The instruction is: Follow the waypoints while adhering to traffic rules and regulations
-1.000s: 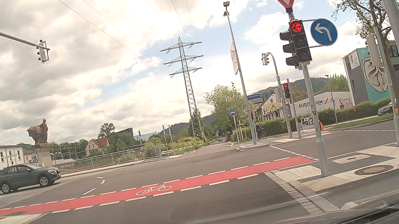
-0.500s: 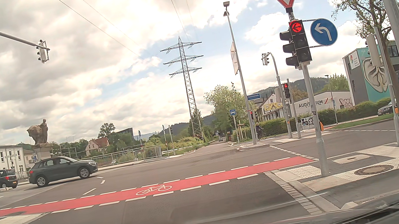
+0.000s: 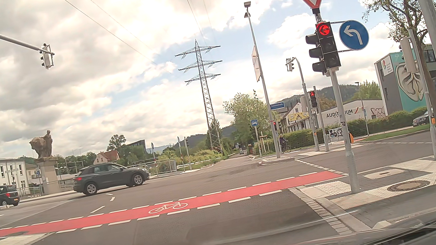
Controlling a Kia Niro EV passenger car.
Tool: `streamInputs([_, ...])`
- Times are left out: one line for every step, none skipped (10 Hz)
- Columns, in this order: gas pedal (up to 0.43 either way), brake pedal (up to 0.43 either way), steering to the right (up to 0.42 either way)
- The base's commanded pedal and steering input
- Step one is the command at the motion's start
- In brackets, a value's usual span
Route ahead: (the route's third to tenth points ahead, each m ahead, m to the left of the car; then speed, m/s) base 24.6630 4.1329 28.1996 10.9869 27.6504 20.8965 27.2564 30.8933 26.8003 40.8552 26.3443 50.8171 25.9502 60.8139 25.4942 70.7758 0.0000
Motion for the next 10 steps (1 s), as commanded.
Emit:
streamInputs([0.0,0.262,-0.004])
streamInputs([0.0,0.268,-0.004])
streamInputs([0.0,0.262,-0.004])
streamInputs([0.0,0.268,-0.004])
streamInputs([0.0,0.268,-0.004])
streamInputs([0.0,0.262,-0.004])
streamInputs([0.0,0.268,-0.004])
streamInputs([0.0,0.262,-0.004])
streamInputs([0.0,0.268,-0.004])
streamInputs([0.0,0.268,-0.004])
